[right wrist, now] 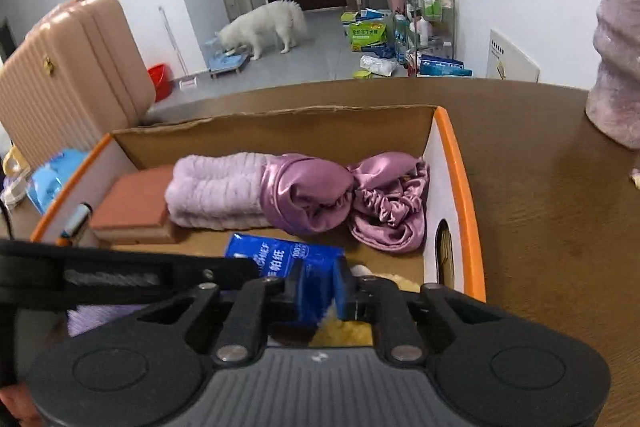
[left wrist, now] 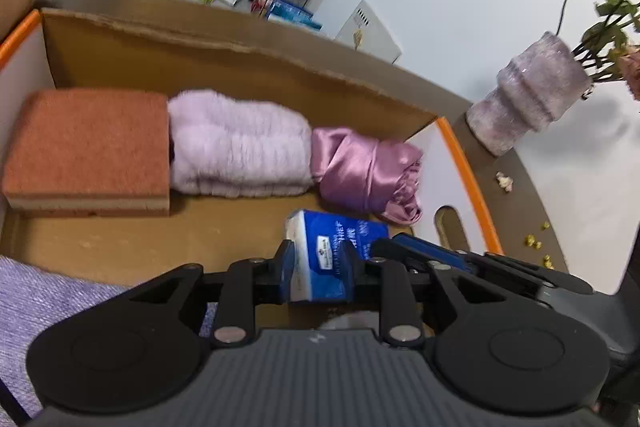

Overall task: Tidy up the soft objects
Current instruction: 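Lift the blue tissue pack and carry it into the box, then open both grippers to release the tissue pack in the box, then withdraw both grippers and move them toward the light-blue fuzzy plush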

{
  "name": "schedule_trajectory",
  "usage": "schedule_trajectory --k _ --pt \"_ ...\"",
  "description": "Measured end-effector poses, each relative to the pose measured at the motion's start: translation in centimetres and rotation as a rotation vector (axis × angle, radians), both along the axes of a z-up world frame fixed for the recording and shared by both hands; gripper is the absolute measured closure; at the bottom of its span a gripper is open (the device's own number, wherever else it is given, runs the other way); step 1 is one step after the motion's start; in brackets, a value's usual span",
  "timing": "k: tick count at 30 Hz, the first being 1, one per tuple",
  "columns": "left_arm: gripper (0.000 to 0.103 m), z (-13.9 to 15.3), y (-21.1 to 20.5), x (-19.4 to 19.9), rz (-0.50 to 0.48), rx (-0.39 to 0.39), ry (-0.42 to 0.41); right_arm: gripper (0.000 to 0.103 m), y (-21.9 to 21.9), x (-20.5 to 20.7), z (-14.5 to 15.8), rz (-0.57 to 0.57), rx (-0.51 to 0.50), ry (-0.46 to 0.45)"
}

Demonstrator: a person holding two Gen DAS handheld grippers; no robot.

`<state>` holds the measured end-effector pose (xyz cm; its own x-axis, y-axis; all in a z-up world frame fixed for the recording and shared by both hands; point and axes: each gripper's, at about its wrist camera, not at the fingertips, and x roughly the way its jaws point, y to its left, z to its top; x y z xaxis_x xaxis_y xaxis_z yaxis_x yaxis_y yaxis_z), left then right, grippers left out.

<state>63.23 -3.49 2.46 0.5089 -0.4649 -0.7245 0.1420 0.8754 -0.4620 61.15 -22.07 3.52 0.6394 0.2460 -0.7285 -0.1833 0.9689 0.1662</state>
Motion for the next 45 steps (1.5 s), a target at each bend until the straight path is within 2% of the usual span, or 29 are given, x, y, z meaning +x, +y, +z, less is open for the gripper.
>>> schedule_trajectory --k 3,6,9,12,15,18,20,21,22,24,26,30,31,34,38,41,43,45 --pt "0.058 1.8 1.1 -1.5 0.006 0.020 -0.053 0.086 0.4 -0.2 0.8 0.008 -0.014 -0.015" --pt "0.058 4.6 2.5 -4.3 0.015 0.093 -0.131 0.079 0.1 -1.9 2.9 0.018 -0.020 -0.064" --pt "0.057 7.4 4.3 -7.4 0.029 0.154 -0.186 0.076 -1.1 -4.1 5.6 0.029 -0.008 -0.108" --pt "0.046 9.9 6.5 -12.9 0.071 0.235 -0.308 0.067 -2.8 -7.8 8.7 0.046 0.018 -0.177" --pt "0.039 11.3 8.3 -18.1 0.107 0.321 -0.371 0.062 -4.5 -12.2 10.8 0.054 0.004 -0.225" --pt "0.029 12.0 9.2 -22.6 0.128 0.387 -0.416 0.047 -5.2 -16.5 11.8 0.063 -0.036 -0.279" --pt "0.022 12.4 9.1 -25.4 0.139 0.426 -0.466 0.024 -5.3 -19.1 12.0 0.083 -0.046 -0.344" --pt "0.018 12.5 8.9 -26.5 0.152 0.436 -0.489 0.019 -5.3 -20.7 12.0 0.084 -0.048 -0.399" --pt "0.016 12.6 8.8 -27.8 0.164 0.438 -0.516 0.014 -5.3 -21.9 12.0 0.078 -0.051 -0.441" --pt "0.016 12.8 8.7 -29.9 0.177 0.443 -0.546 0.014 -5.0 -24.5 12.0 0.069 -0.069 -0.507" --pt "0.014 13.0 8.5 -32.3 0.193 0.444 -0.574 0.014 -5.1 -26.7 12.2 0.077 -0.067 -0.534" --pt "0.009 12.5 8.0 -37.8 0.250 0.442 -0.652 0.014 -5.0 -30.9 11.5 0.064 -0.048 -0.568" --pt "0.006 12.1 7.8 -39.5 0.257 0.433 -0.676 0.014 -5.0 -32.1 11.0 0.062 -0.050 -0.580" --pt "0.005 10.4 7.1 -43.9 0.270 0.400 -0.694 0.014 -4.7 -36.1 8.7 0.076 -0.062 -0.600" --pt "0.003 7.4 5.9 -49.1 0.253 0.353 -0.656 0.014 -4.2 -41.8 5.0 0.122 -0.044 -0.574" --pt "0.003 5.4 5.1 -52.0 0.273 0.361 -0.615 0.014 -4.3 -46.1 1.6 0.139 0.006 -0.517" --pt "0.003 4.5 5.1 -53.0 0.269 0.340 -0.575 0.014 -4.7 -48.1 0.0 0.126 0.059 -0.480" --pt "0.003 4.2 5.1 -53.3 0.256 0.335 -0.557 0.014 -4.7 -49.1 -0.8 0.142 0.066 -0.444"
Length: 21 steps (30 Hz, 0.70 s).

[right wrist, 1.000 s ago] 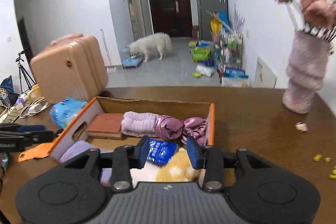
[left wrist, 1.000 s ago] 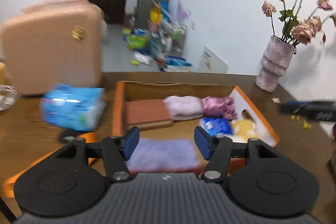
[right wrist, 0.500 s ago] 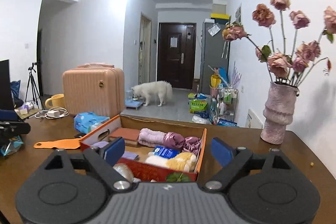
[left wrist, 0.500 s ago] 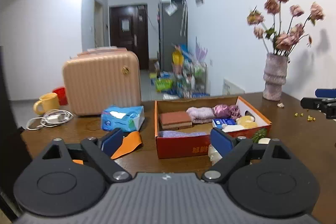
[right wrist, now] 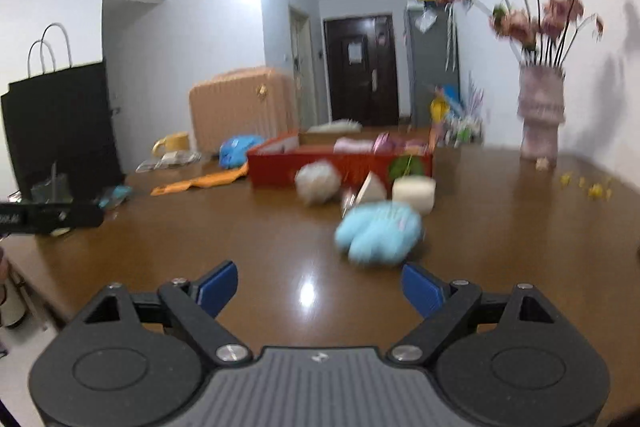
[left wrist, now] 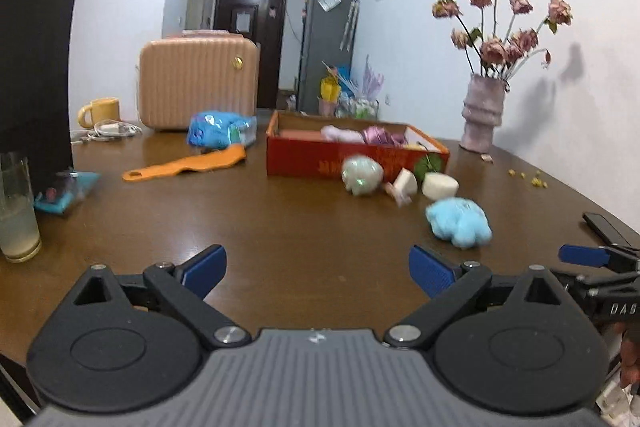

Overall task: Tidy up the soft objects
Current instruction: 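Withdraw both grippers and move them toward the light-blue fuzzy plush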

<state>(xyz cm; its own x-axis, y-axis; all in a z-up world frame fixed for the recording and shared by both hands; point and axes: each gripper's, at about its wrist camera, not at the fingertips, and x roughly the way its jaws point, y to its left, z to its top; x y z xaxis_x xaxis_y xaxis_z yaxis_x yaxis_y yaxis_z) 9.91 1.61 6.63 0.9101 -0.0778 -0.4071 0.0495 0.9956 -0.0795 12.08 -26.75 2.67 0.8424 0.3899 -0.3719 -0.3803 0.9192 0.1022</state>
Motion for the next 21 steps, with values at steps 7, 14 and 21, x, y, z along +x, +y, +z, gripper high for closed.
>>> schedule_trajectory --k 7,14,21 --pt "0.003 0.2 -0.1 1.3 0.011 0.034 -0.018 0.015 -0.7 0.1 -0.6 -0.096 -0.017 -0.012" --pt "0.003 -1.4 -0.8 5.9 -0.011 0.043 0.053 0.022 -1.9 3.1 -1.5 -0.138 0.032 0.037" --pt "0.004 -2.1 -3.0 12.9 -0.075 0.037 0.082 0.032 -2.0 9.2 -1.0 -0.133 0.041 0.072"
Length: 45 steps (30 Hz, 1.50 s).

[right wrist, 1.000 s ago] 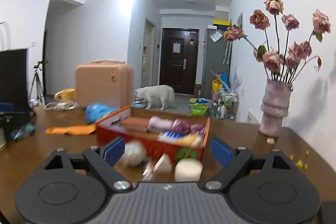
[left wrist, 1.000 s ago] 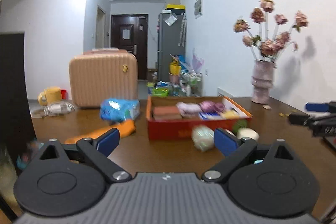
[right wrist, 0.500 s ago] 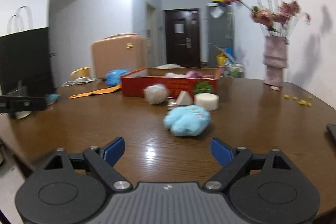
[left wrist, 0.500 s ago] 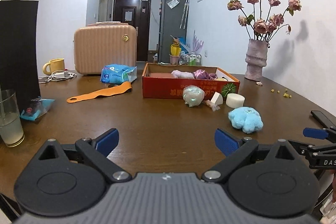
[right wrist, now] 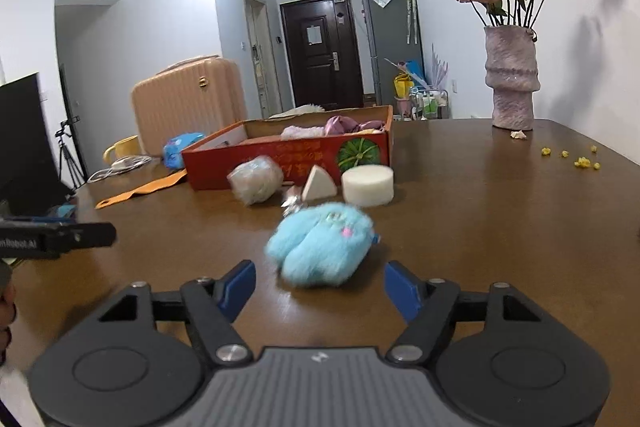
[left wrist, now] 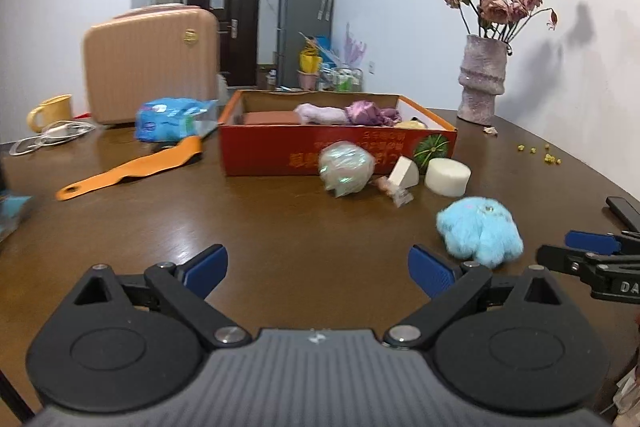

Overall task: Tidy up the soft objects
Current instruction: 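Withdraw both grippers and move them toward the light-blue fuzzy plush, then close both grippers together on the light-blue fuzzy plush, then lift the light-blue plush with both grippers and carry it over the box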

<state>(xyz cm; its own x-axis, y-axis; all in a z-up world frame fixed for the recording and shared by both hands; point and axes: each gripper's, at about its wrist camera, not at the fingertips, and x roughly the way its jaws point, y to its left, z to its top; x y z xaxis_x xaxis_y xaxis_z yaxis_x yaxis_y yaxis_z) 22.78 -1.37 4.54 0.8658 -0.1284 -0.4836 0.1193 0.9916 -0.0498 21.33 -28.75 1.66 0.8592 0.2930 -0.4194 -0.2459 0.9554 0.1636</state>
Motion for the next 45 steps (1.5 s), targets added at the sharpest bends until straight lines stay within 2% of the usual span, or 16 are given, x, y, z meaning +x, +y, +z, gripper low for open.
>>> schedule_trajectory --k 3,5,9,11,13,14,15,18,20,30,38,42,45 --pt "0.009 -0.6 -1.1 3.2 -0.048 -0.070 0.048 0.038 -0.3 3.2 0.0 -0.011 0.018 0.021" --pt "0.015 -1.2 -2.2 5.1 -0.097 -0.116 0.087 0.045 -0.7 5.1 -0.3 -0.015 0.047 0.063" --pt "0.019 -2.3 -4.4 7.9 -0.221 -0.228 0.137 0.053 -1.2 8.3 -1.4 -0.006 0.125 0.148" --pt "0.029 -2.8 -5.5 9.3 -0.278 -0.275 0.166 0.058 -1.2 9.2 -1.9 0.010 0.156 0.165" --pt "0.049 -3.6 -6.1 10.7 -0.305 -0.312 0.216 0.063 -1.2 9.9 -2.2 0.036 0.199 0.180" --pt "0.054 -4.1 -6.2 11.3 -0.305 -0.338 0.245 0.063 -1.2 10.2 -2.3 0.045 0.210 0.186" --pt "0.067 -4.6 -6.2 11.7 -0.309 -0.366 0.271 0.064 -1.2 10.4 -2.4 0.047 0.215 0.188" --pt "0.079 -5.5 -5.7 12.3 -0.286 -0.419 0.311 0.067 -1.2 10.7 -2.5 0.048 0.218 0.188" --pt "0.079 -5.4 -5.2 11.9 -0.279 -0.442 0.313 0.067 -1.1 10.5 -2.4 0.050 0.223 0.191" --pt "0.079 -2.9 -3.5 5.9 -0.263 -0.434 0.262 0.068 0.3 5.3 -0.3 0.090 0.224 0.153" --pt "0.079 -0.2 -1.9 2.2 -0.252 -0.433 0.181 0.068 1.8 1.9 2.4 0.120 0.221 0.081" --pt "0.079 1.4 -1.0 3.4 -0.246 -0.431 0.147 0.068 3.1 2.7 4.1 0.137 0.187 0.043" --pt "0.079 2.9 -0.1 7.0 -0.254 -0.438 0.133 0.068 4.0 5.5 6.2 0.154 0.152 0.008"
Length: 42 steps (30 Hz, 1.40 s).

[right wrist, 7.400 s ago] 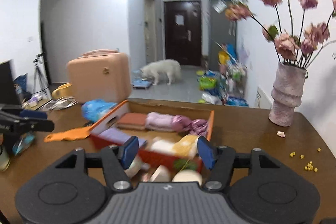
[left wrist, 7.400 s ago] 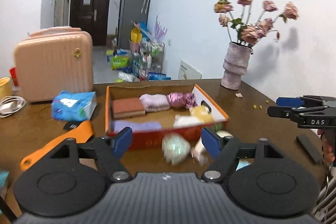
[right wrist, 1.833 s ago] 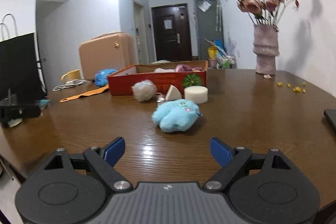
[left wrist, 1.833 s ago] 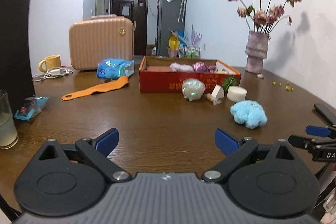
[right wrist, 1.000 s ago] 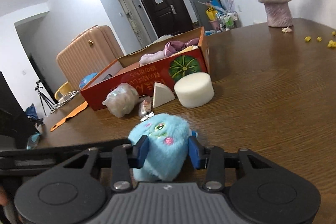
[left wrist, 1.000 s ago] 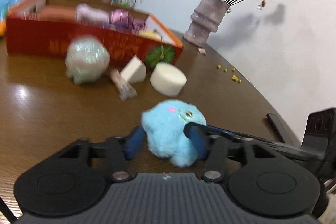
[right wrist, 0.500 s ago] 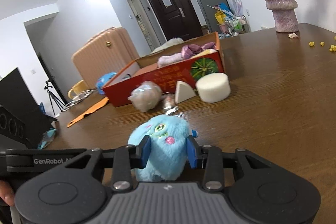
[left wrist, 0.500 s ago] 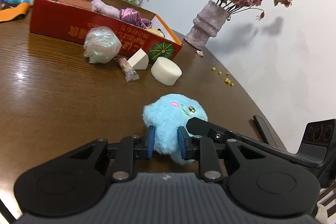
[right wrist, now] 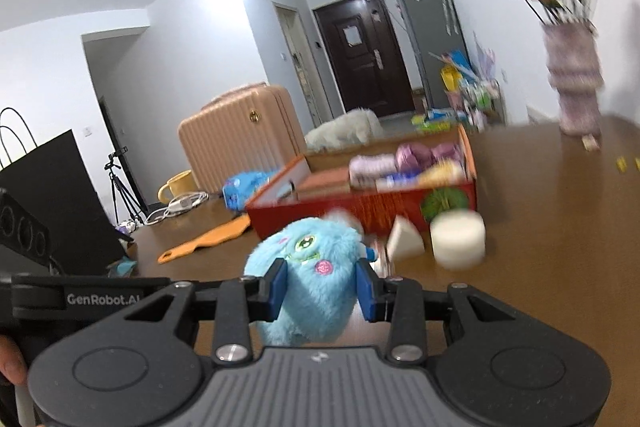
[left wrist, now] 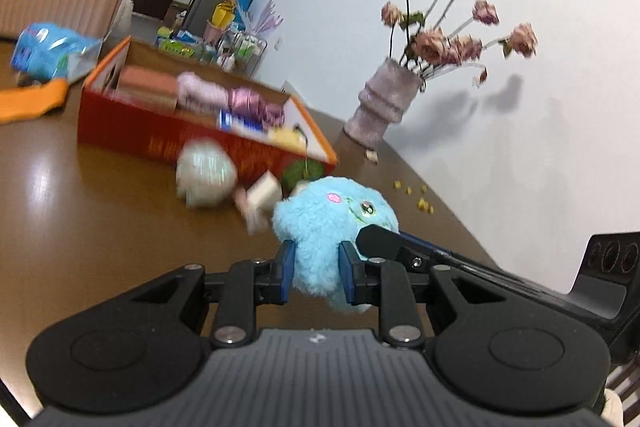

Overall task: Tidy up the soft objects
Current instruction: 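Lift the light-blue plush with both grippers and carry it over the box, then open both grippers to drop the plush into the box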

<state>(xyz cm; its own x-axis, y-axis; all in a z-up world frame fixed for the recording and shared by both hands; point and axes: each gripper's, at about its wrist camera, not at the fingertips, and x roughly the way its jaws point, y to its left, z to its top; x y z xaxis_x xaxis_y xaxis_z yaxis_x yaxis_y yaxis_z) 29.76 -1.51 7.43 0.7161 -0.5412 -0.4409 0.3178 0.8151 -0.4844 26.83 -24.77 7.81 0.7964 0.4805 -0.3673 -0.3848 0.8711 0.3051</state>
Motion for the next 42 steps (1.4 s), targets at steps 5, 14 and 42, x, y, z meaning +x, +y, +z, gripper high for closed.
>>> schedule_trajectory --k 5,14,42 --pt "0.080 1.2 2.0 9.4 0.036 0.025 0.054 0.072 1.9 10.8 2.9 0.033 0.027 0.066" --pt "0.080 -1.7 7.3 26.7 0.167 0.220 0.253 0.072 9.8 31.5 -0.8 0.075 0.016 0.369" --pt "0.085 4.7 6.0 16.1 0.133 0.470 0.024 0.058 9.4 30.4 2.4 0.161 -0.089 0.376"
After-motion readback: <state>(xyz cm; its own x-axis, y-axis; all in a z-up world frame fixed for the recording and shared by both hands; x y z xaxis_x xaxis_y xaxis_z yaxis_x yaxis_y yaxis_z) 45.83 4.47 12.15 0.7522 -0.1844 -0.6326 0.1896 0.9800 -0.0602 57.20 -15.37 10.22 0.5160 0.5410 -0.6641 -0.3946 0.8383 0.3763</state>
